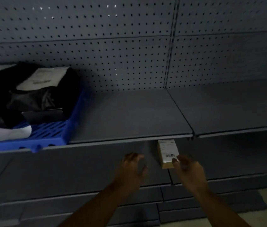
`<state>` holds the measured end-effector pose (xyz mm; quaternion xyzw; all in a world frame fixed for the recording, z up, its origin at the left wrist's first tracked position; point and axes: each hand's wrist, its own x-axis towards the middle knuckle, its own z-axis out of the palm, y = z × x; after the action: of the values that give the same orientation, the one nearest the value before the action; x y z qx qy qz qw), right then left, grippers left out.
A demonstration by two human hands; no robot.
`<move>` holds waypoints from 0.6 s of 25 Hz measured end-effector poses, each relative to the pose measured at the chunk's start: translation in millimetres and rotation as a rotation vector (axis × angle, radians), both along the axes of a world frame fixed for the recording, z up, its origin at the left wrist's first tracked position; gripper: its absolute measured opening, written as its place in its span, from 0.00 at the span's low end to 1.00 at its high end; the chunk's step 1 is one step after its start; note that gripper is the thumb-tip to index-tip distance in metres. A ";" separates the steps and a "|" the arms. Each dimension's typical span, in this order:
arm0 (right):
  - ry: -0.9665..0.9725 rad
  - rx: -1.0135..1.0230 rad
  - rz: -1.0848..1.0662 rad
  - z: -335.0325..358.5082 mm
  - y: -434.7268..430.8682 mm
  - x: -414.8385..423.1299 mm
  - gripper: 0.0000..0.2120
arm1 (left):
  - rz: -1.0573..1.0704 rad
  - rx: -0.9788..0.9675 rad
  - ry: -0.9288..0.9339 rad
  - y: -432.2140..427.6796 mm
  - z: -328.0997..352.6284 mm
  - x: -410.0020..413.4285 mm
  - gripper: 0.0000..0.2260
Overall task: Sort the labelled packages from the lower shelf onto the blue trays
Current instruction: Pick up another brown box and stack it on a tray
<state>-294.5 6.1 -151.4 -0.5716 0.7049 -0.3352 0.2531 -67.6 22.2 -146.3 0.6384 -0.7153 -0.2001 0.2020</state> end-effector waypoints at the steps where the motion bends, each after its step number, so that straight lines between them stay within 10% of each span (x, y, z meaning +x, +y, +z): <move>1: 0.028 0.034 0.029 -5.8 -12.1 -6.5 0.13 | 0.037 0.010 -0.026 -2.7 -4.4 -6.6 0.23; 15: -0.074 0.456 -0.034 -162.2 -155.5 -30.1 0.48 | 0.309 0.086 -0.100 -9.0 -125.8 9.4 0.23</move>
<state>-324.6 -149.4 -313.6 -0.4750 0.7623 -0.1921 0.3955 -58.2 13.2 -272.1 0.7580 -0.6085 -0.1649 0.1671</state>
